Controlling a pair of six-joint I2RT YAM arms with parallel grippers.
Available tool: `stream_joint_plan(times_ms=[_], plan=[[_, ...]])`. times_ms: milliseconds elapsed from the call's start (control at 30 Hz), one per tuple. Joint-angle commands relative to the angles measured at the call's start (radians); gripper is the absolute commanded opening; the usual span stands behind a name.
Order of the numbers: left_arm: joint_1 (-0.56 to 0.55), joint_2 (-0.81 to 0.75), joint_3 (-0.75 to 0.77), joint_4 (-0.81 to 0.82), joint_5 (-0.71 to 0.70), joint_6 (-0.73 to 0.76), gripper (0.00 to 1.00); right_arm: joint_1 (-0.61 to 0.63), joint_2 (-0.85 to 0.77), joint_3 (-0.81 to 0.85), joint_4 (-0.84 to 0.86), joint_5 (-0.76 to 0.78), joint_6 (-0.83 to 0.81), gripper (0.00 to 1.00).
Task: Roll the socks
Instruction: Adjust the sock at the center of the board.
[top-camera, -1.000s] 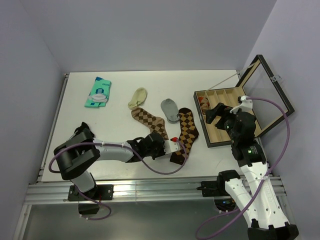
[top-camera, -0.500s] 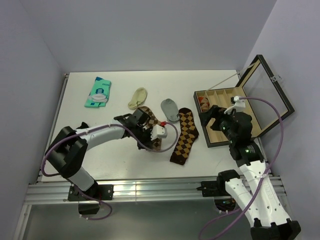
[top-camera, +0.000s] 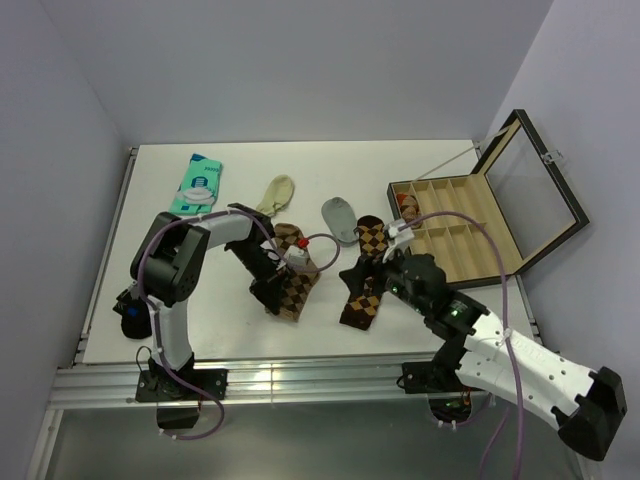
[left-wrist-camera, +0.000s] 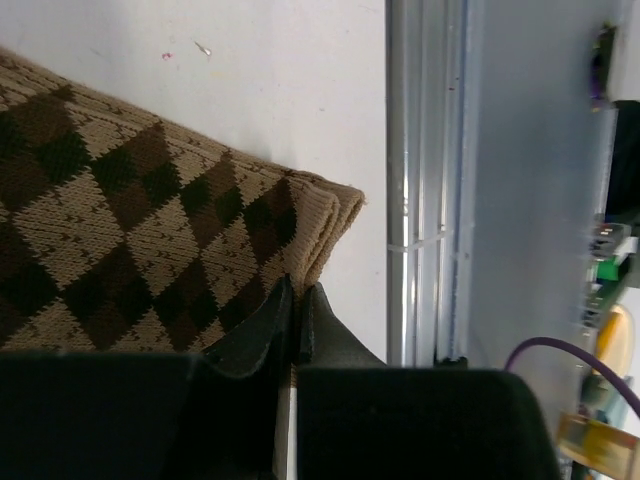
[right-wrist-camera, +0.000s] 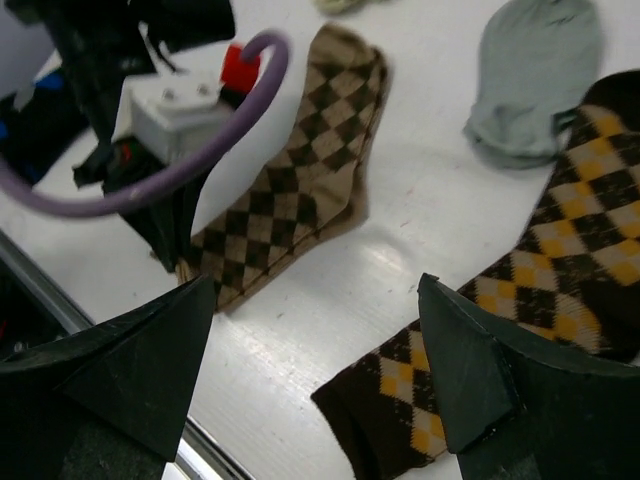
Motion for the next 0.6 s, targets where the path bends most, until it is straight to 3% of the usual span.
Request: stream_joint_plan(times_ms=[0, 100, 233, 400, 567], plan=[[0.009, 0.039, 0.050, -0.128, 0.097, 0.080, 0.00, 0.130, 0.034, -0.060, 0.204, 0.099, -0.006, 0.89], [0.009, 0.065, 0.064, -0.079, 0.097, 0.017, 0.00, 0.277, 0.120, -0.079, 0.301, 0.189, -0.013, 0.89], [0.009, 0.073, 0.063, 0.021, 0.076, -0.119, 0.00, 0.385, 0.290, -0.077, 0.430, 0.225, -0.024, 0.85], [0.007, 0.073, 0.041, 0.145, 0.010, -0.261, 0.00, 0.416, 0.485, -0.077, 0.603, 0.216, -0.033, 0.84], [0.007, 0.085, 0.030, 0.177, -0.010, -0.291, 0.00, 0.416, 0.619, -0.024, 0.662, 0.179, -0.056, 0.81]])
